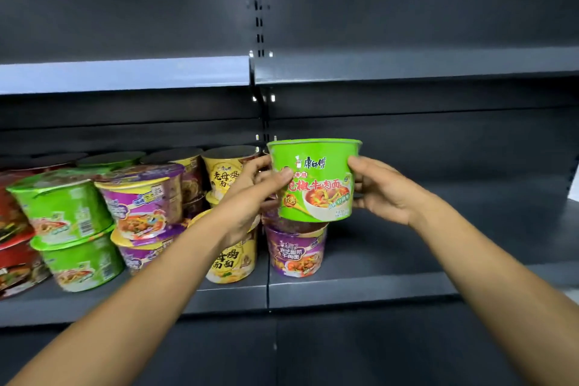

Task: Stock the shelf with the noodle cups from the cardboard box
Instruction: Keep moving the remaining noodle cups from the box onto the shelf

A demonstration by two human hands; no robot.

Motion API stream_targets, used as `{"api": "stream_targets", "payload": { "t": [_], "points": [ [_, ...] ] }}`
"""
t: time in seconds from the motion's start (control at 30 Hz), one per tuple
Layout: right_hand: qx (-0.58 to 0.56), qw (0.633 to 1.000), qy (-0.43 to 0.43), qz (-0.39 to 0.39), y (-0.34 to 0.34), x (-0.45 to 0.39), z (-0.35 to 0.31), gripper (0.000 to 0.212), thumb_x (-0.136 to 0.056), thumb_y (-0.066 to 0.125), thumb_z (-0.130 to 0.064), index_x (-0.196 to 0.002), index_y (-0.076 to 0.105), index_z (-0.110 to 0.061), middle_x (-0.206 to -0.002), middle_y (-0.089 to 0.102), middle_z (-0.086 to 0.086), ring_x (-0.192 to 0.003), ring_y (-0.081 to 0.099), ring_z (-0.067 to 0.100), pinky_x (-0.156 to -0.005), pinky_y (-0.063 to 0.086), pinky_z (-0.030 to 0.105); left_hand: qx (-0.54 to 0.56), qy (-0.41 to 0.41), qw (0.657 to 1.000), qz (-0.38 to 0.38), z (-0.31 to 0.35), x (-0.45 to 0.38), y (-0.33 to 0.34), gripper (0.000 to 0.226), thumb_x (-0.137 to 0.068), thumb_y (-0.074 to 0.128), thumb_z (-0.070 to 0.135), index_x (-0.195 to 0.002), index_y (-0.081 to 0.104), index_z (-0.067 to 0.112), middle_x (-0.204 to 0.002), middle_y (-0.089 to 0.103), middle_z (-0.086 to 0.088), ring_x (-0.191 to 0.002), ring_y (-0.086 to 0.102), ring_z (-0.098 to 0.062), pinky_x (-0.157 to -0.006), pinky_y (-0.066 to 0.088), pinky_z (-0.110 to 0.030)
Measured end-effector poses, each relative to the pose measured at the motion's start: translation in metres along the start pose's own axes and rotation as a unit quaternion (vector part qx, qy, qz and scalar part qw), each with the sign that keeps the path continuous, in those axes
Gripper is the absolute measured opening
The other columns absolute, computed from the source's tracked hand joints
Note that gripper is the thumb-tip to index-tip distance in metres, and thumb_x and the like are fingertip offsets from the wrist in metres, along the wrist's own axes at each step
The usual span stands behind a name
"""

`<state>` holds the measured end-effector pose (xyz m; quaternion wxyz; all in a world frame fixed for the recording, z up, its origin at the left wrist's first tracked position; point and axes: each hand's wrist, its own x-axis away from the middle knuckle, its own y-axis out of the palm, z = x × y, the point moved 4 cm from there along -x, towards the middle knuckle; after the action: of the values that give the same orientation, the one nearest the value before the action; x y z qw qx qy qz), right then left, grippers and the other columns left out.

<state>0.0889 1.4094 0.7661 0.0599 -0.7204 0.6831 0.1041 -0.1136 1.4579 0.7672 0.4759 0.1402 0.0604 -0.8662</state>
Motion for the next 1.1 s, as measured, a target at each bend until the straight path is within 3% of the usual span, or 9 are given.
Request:
{"api": "stream_targets", "payload": {
  "t": [0.07,0.17,0.33,0.53,0.73,0.83,0.93,1.03,1.1],
  "points": [
    [-0.009,1.0,0.001,0.019,-0.017,-0.003,0.004,0.053,-0.051,0.081,-0.055,-0.089,0.067,-0.021,-0.077,0.071,-0.002,-0.071,0.062,0.013,-0.063,0.053,0.029,-0.007,-0.004,1.0,-0.001,-0.007,-0.014,0.013,0.069,-0.069,0.071,0.032,-0.13,0.042,0.017,-0.106,0.069,0.002,-0.099,0.065,-0.013,-0.085,0.049,-0.029],
    [-0.023,0.998,0.004,0.056,-0.04,-0.008,0.01,0.035,-0.071,0.059,-0.044,-0.097,0.062,-0.02,-0.077,0.073,-0.004,-0.08,0.061,0.016,-0.072,0.049,0.033,-0.027,-0.007,1.0,0.001,-0.017,-0.033,0.03,0.047,-0.083,0.067,0.014,-0.122,0.043,0.023,-0.093,0.061,0.008,-0.083,0.064,-0.001,-0.067,0.05,-0.013],
    [-0.049,0.997,0.014,0.059,-0.065,-0.021,0.026,0.091,-0.035,0.087,-0.063,-0.112,0.064,-0.019,-0.109,0.071,0.006,-0.097,0.068,0.02,-0.08,0.056,0.038,-0.097,-0.028,0.995,-0.003,-0.03,-0.055,0.051,0.055,-0.086,0.068,0.014,-0.131,0.039,0.025,-0.113,0.052,0.005,-0.099,0.063,-0.013,-0.07,0.051,-0.012],
    [-0.119,0.989,0.011,0.092,-0.09,-0.039,0.044,0.112,-0.037,0.089,-0.058,-0.13,0.053,-0.009,-0.123,0.064,0.013,-0.113,0.062,0.025,-0.079,0.057,0.034,-0.219,-0.038,0.975,-0.032,-0.041,-0.078,0.066,0.063,-0.086,0.068,0.013,-0.14,0.036,0.014,-0.129,0.055,-0.001,-0.093,0.064,-0.008,-0.084,0.054,-0.024],
    [-0.116,0.983,-0.022,0.14,-0.113,-0.051,0.047,0.095,-0.061,0.078,-0.054,-0.133,0.047,-0.001,-0.123,0.063,0.017,-0.112,0.062,0.028,-0.091,0.053,0.041,-0.345,-0.045,0.938,-0.016,-0.048,-0.108,0.075,0.065,-0.078,0.077,0.029,-0.13,0.042,0.011,-0.12,0.062,-0.002,-0.11,0.06,-0.02,-0.098,0.049,-0.041],
    [-0.116,0.983,-0.014,0.14,-0.122,-0.055,0.057,0.097,-0.056,0.083,-0.055,-0.13,0.049,-0.002,-0.121,0.064,0.017,-0.113,0.062,0.029,-0.092,0.053,0.043,-0.361,-0.066,0.93,-0.015,-0.062,-0.119,0.077,0.06,-0.075,0.078,0.03,-0.125,0.05,0.011,-0.117,0.066,-0.002,-0.107,0.062,-0.019,-0.096,0.05,-0.04],
    [-0.131,0.98,-0.004,0.149,-0.128,-0.058,0.074,0.09,-0.059,0.082,-0.048,-0.129,0.05,-0.001,-0.118,0.066,0.017,-0.113,0.061,0.032,-0.095,0.05,0.046,-0.4,-0.096,0.912,-0.018,-0.075,-0.126,0.078,0.042,-0.077,0.076,0.031,-0.111,0.06,0.011,-0.107,0.068,-0.002,-0.098,0.063,-0.02,-0.091,0.051,-0.036],
    [-0.13,0.98,0.006,0.152,-0.129,-0.062,0.09,0.089,-0.055,0.085,-0.048,-0.125,0.054,-0.004,-0.114,0.068,0.013,-0.107,0.065,0.027,-0.093,0.051,0.042,-0.383,-0.133,0.914,0.007,-0.081,-0.127,0.08,0.012,-0.082,0.067,0.017,-0.09,0.06,0.012,-0.09,0.062,-0.005,-0.082,0.058,-0.021,-0.071,0.047,-0.029],
    [-0.127,0.979,0.016,0.16,-0.13,-0.065,0.098,0.07,-0.066,0.077,-0.039,-0.124,0.055,-0.007,-0.109,0.071,0.01,-0.102,0.067,0.023,-0.089,0.052,0.038,-0.375,-0.147,0.915,0.012,-0.085,-0.129,0.081,0.024,-0.082,0.059,0.008,-0.106,0.056,0.007,-0.095,0.059,-0.007,-0.087,0.056,-0.022,-0.071,0.045,-0.029]
  ]
}}
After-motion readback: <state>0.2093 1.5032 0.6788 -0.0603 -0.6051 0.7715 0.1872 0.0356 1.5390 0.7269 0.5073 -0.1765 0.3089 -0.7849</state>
